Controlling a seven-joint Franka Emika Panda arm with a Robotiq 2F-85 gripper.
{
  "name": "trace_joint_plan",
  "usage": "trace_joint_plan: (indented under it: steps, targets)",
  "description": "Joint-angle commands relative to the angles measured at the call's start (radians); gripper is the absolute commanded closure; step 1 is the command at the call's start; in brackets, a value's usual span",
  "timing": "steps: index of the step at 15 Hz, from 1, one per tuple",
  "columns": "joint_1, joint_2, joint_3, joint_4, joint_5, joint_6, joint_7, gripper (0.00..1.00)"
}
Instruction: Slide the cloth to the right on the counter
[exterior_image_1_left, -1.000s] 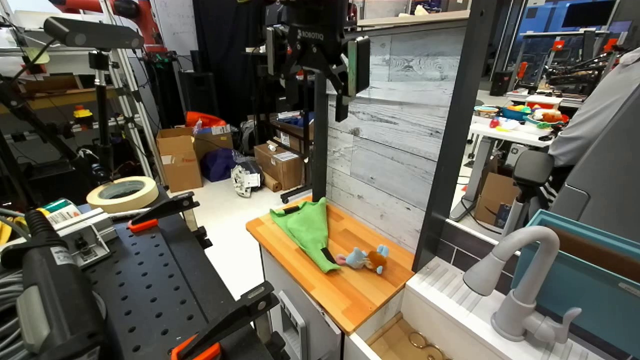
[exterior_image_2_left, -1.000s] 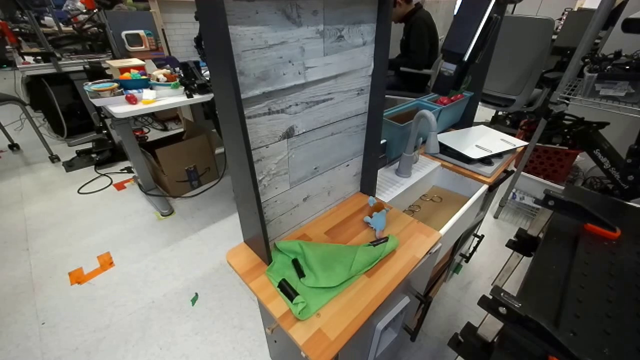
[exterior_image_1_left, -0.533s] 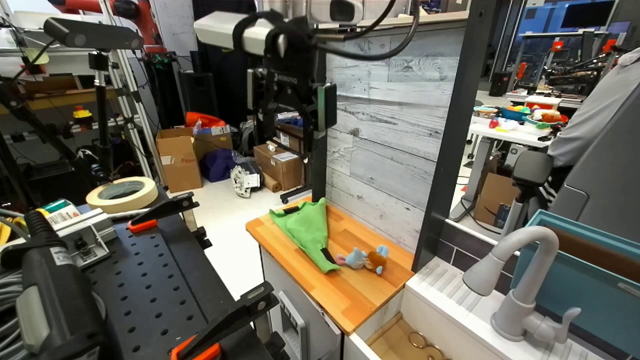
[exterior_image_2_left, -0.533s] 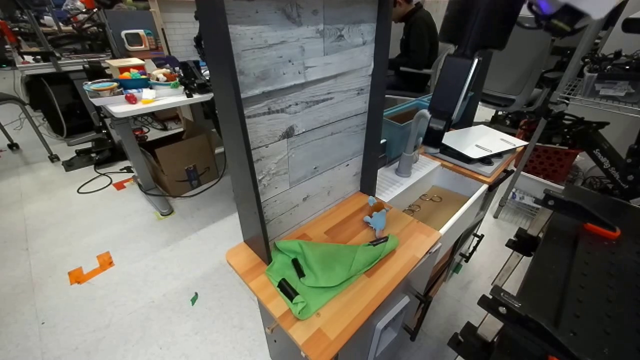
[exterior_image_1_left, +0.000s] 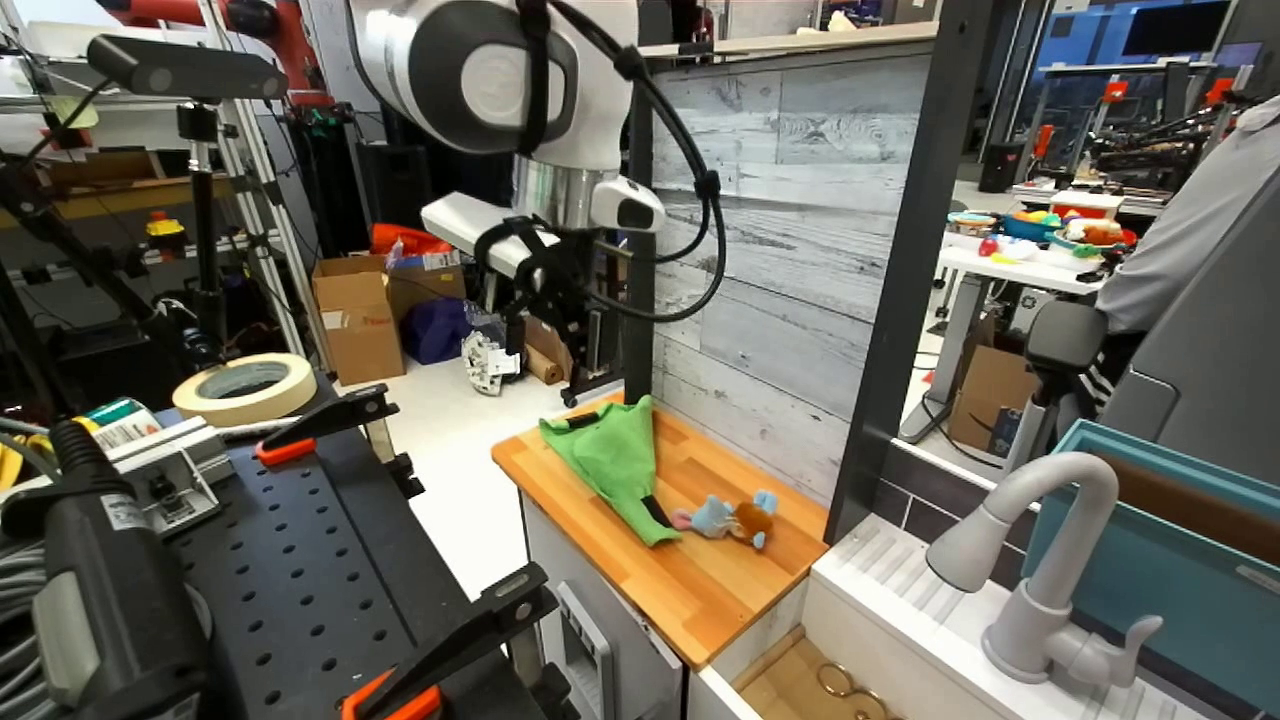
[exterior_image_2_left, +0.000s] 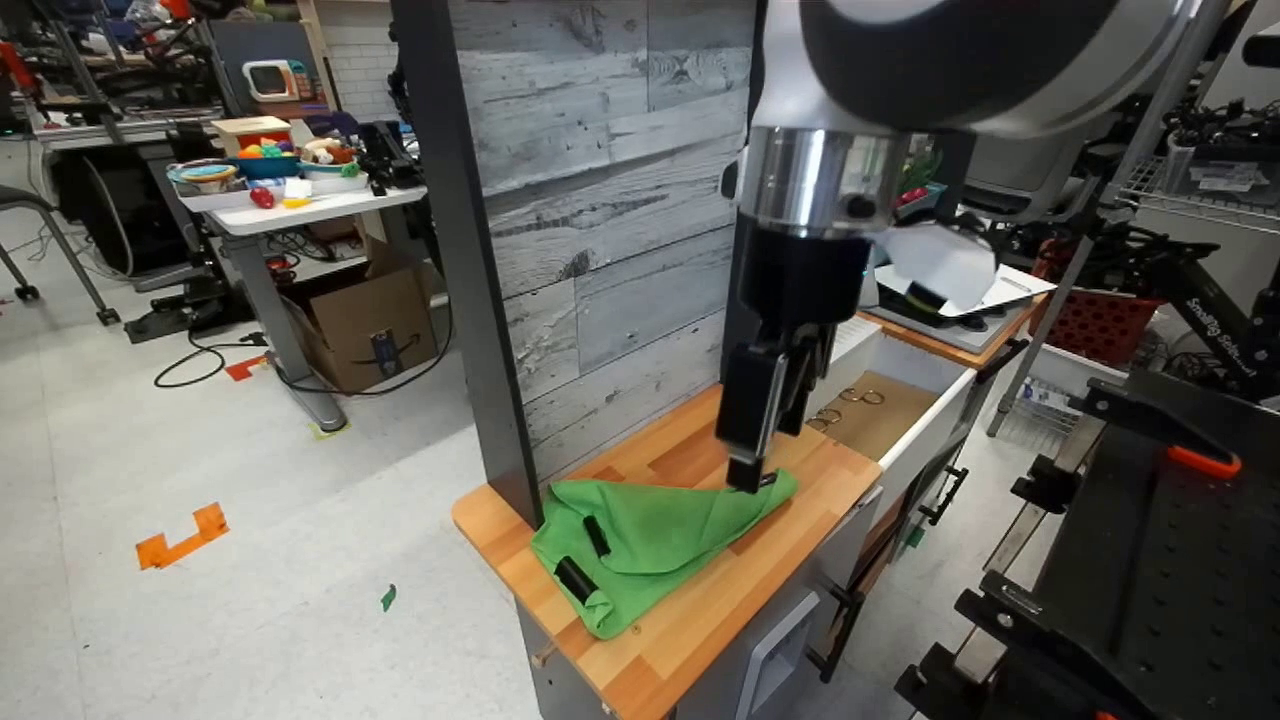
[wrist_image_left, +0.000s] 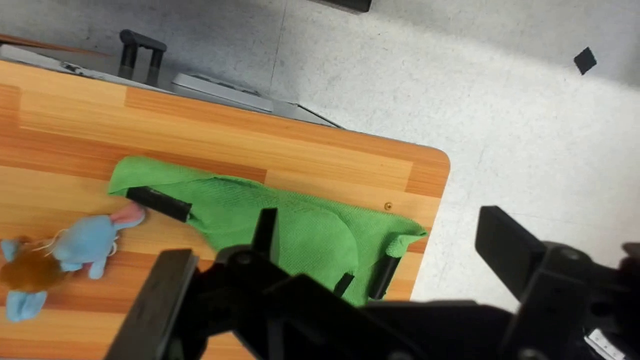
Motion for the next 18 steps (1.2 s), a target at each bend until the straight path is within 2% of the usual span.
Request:
trace_joint_plan:
  steps: [1,7,10,14,18]
  targets:
    - [0.023,0.176,0.003,0.153,-0.036,0.037,0.096,0.0]
    - [0.086,0.382,-0.046,0.354,-0.09,0.11,0.229,0.0]
    - [0.113,0.451,-0.079,0.436,-0.118,0.105,0.278,0.0]
    - [0.115,0.514,-0.09,0.511,-0.159,0.065,0.265,0.0]
    - [0.096,0.542,-0.09,0.528,-0.186,0.034,0.236,0.0]
